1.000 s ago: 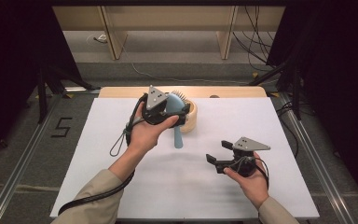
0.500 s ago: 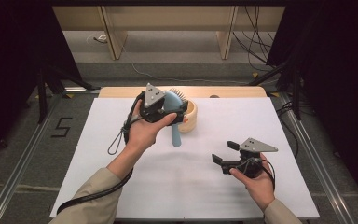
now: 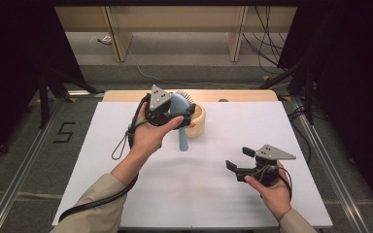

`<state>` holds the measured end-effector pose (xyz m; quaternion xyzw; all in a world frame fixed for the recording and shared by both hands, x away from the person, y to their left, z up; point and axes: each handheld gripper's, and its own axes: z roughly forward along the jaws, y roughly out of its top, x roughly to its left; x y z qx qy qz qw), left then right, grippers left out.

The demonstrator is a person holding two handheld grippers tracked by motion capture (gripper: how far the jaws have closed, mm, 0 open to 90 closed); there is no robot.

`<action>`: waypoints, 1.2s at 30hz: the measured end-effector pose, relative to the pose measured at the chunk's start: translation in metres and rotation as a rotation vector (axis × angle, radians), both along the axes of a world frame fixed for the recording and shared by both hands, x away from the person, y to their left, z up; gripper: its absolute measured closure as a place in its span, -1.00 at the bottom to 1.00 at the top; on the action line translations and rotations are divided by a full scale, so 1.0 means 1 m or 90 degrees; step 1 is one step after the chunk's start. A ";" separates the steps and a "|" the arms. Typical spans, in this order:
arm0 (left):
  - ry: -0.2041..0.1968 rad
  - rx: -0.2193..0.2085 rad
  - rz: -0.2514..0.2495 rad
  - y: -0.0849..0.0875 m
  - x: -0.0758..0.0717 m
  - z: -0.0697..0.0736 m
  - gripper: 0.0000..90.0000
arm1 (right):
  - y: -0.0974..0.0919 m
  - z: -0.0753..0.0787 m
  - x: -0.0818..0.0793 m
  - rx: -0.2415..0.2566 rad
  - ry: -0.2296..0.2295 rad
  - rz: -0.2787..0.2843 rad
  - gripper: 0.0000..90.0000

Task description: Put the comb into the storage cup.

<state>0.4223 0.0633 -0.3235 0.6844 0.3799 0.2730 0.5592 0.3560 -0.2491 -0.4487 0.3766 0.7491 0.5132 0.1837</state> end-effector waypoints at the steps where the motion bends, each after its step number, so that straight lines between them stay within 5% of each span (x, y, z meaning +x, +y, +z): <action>1: 0.000 0.001 0.001 0.000 0.000 0.000 -0.57 | -0.001 0.000 0.000 0.000 -0.001 -0.001 -0.64; 36: -0.020 0.000 0.008 0.001 0.004 0.017 -0.57 | -0.017 0.000 -0.004 0.003 -0.005 -0.024 -0.64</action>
